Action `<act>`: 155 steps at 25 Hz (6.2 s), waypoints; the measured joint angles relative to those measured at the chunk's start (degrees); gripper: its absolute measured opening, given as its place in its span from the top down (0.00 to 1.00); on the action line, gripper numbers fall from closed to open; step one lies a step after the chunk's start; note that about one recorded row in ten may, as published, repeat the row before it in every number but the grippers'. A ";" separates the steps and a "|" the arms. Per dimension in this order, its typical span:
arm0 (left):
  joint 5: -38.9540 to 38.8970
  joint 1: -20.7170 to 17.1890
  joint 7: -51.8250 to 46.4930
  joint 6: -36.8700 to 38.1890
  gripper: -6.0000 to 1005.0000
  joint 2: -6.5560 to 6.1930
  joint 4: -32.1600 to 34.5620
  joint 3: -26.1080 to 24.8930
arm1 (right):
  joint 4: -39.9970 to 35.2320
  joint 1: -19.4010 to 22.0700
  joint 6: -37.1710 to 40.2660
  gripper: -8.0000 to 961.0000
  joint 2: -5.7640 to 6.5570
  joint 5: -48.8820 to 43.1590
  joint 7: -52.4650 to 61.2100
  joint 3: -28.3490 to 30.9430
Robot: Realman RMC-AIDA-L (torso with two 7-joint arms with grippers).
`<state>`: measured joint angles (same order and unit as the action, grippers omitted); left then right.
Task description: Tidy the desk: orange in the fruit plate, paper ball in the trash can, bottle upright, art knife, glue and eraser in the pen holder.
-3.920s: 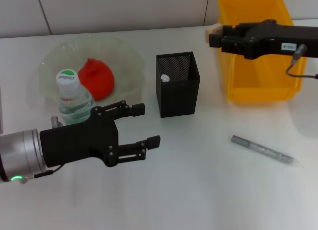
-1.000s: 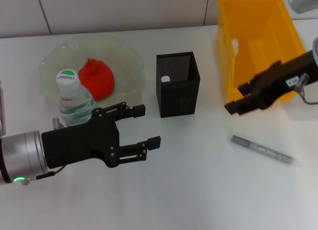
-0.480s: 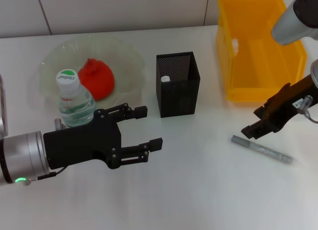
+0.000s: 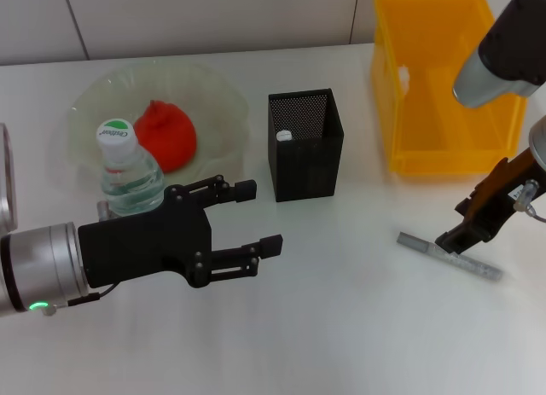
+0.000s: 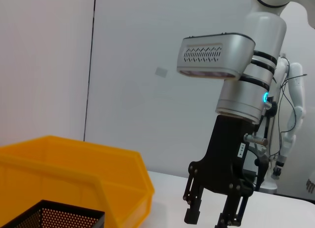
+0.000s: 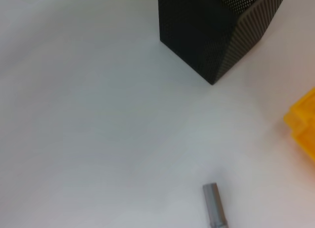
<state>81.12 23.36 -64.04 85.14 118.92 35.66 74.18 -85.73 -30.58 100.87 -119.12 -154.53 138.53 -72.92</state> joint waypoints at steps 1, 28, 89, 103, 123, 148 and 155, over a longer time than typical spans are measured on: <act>0.00 0.00 0.00 0.00 0.21 0.00 0.00 0.00 | 0.26 0.06 -0.19 0.38 0.02 -0.32 -0.33 -0.25; -0.10 0.46 0.02 -0.15 0.21 0.08 -0.16 0.00 | 4.39 0.27 -2.27 0.39 -0.06 -6.93 -2.72 -4.43; -0.19 1.00 0.85 -0.23 0.21 0.09 -2.27 -0.39 | 12.56 -0.53 -7.68 0.78 -0.22 -7.59 -1.60 -8.20; -0.18 1.01 0.85 -0.24 0.21 0.08 -2.27 -0.43 | 8.13 0.03 -6.46 0.85 -0.30 -6.73 -0.94 -7.73; -1.07 1.26 0.85 -0.11 0.21 0.09 -2.27 -0.24 | -15.99 5.39 -6.92 0.85 -0.26 1.00 -1.61 -4.45; -1.82 1.39 1.73 -0.20 0.21 0.17 -2.33 0.00 | -24.15 2.02 -14.44 0.85 -0.12 -12.74 -21.31 -8.61; -2.72 1.02 2.38 -0.13 0.21 0.18 -3.08 0.00 | -21.17 -0.44 -14.85 0.85 0.00 -12.87 -24.78 -9.84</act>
<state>78.40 24.38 -61.66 85.00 119.09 32.59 74.18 -106.90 -31.02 86.02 -119.12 -167.40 113.75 -82.77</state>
